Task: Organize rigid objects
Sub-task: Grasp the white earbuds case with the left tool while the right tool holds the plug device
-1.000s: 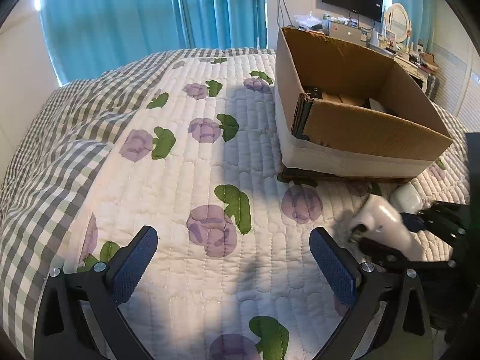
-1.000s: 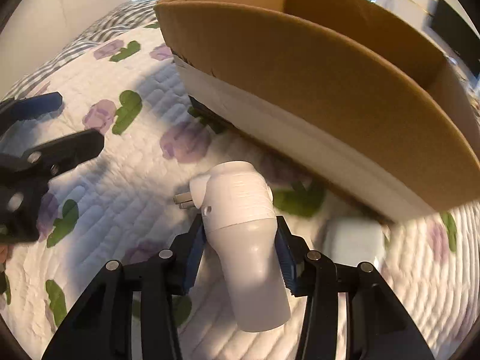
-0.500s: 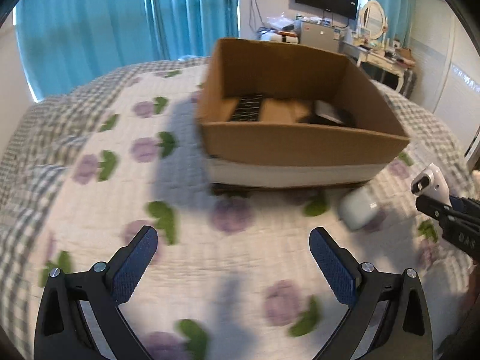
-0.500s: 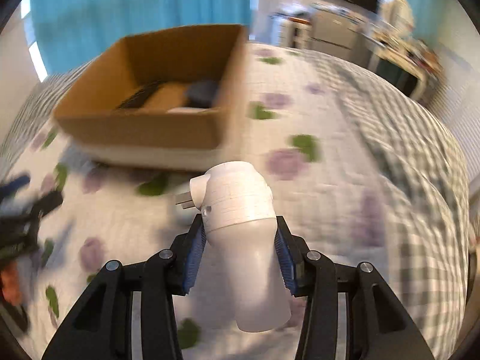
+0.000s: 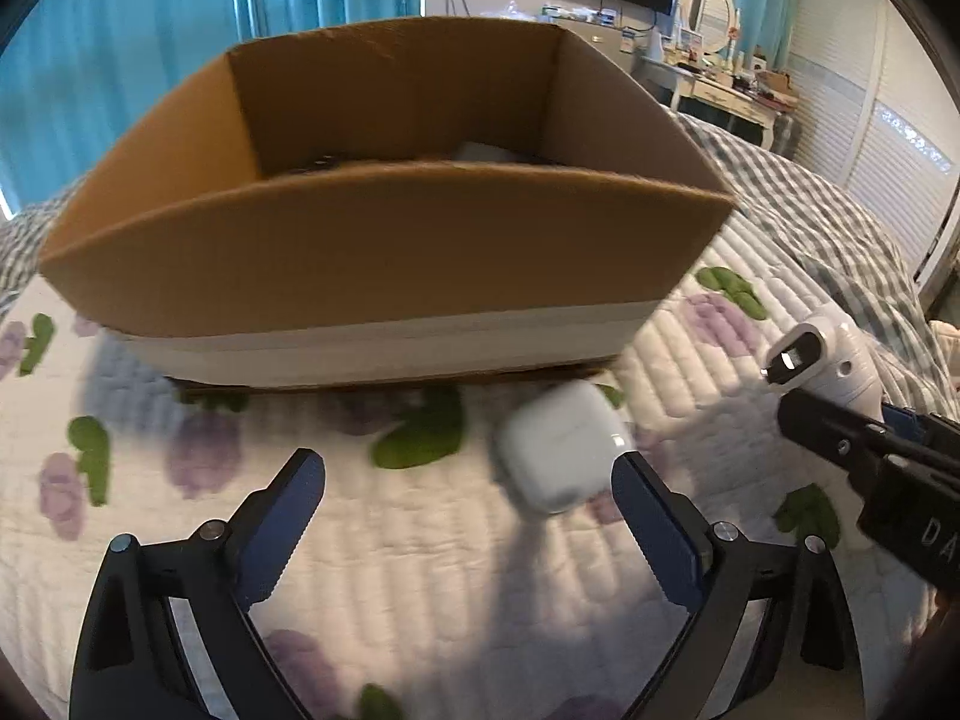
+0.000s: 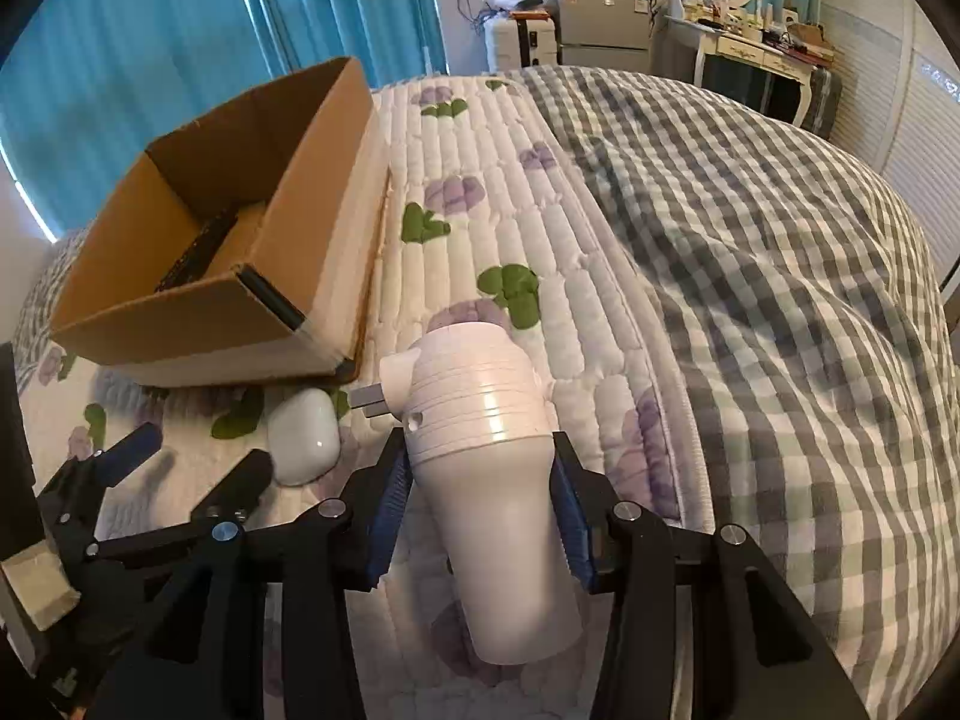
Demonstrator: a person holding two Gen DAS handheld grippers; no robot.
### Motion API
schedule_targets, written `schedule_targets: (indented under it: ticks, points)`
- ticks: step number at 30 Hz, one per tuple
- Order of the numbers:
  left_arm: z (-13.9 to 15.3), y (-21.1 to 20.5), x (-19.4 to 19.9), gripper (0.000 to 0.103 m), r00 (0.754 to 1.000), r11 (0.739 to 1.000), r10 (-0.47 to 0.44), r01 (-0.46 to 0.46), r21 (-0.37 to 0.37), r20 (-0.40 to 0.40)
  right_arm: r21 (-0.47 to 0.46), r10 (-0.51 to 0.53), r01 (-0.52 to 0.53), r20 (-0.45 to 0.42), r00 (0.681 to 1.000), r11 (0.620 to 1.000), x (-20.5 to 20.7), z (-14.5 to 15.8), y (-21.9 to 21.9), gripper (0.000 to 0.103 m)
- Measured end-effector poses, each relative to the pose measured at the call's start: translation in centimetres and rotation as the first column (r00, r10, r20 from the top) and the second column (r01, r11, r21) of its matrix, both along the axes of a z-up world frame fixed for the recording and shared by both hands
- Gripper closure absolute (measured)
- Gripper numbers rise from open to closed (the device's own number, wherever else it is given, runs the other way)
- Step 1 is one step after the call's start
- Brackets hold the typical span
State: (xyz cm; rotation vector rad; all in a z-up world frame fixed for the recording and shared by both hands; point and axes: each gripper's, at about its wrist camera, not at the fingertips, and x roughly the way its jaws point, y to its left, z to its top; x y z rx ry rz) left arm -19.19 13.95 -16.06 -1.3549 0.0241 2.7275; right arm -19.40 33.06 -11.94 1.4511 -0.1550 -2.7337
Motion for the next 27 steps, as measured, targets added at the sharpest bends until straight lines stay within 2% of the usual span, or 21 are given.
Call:
schedule_targets:
  ticks: [4,7,8,9,10,11,17,23,27]
  points:
    - [-1.5,1.8,-0.4,0.013,0.997,0.998,-0.065,0.065,-0.004,0.032,-0.004,0.001,-0.001,0.004,1.000,1.000,0.1,-0.2,0.1,0.059]
    - [-2.3,2.4,-1.1,0.023,0.995,0.996,-0.085,0.085,0.010,0.049,-0.014,-0.008,0.008,0.012,1.000,1.000,-0.1,-0.4,0.3,0.059]
    - [-2.3,2.4,-1.2,0.028,0.995,0.996,-0.087,0.087,0.018,0.043,-0.012,-0.009,0.010,0.015,1.000,1.000,-0.2,-0.5,0.3,0.059]
    - [-2.3,2.3,-1.3,0.038,0.995,0.995,-0.094,0.093,0.032,0.041,-0.005,-0.009,0.009,0.020,1.000,1.000,-0.3,-0.6,0.2,0.059]
    - [-2.2,2.1,-1.3,0.045,0.994,0.993,-0.105,0.103,0.053,0.040,0.001,-0.008,0.008,0.024,1.000,1.000,-0.4,-0.7,0.1,0.059]
    - [-2.1,1.9,-1.2,0.046,0.993,0.992,-0.107,0.104,0.064,0.041,0.008,-0.008,0.008,0.028,1.000,1.000,-0.5,-0.8,0.0,0.059]
    - [-1.5,0.6,-0.4,0.047,0.995,0.995,-0.089,0.087,0.053,0.039,0.025,-0.006,0.005,0.029,1.000,1.000,-0.5,-0.9,-0.3,0.059]
    - [0.6,-0.1,1.3,0.047,0.999,0.999,-0.032,0.032,-0.037,-0.007,0.050,0.006,-0.007,0.020,1.000,0.999,-0.3,-0.9,-0.8,0.059]
    - [2.0,-1.1,2.6,0.047,0.999,0.999,0.012,-0.013,-0.038,-0.030,0.062,0.014,-0.014,0.006,1.000,0.998,0.1,-0.6,-1.1,0.059]
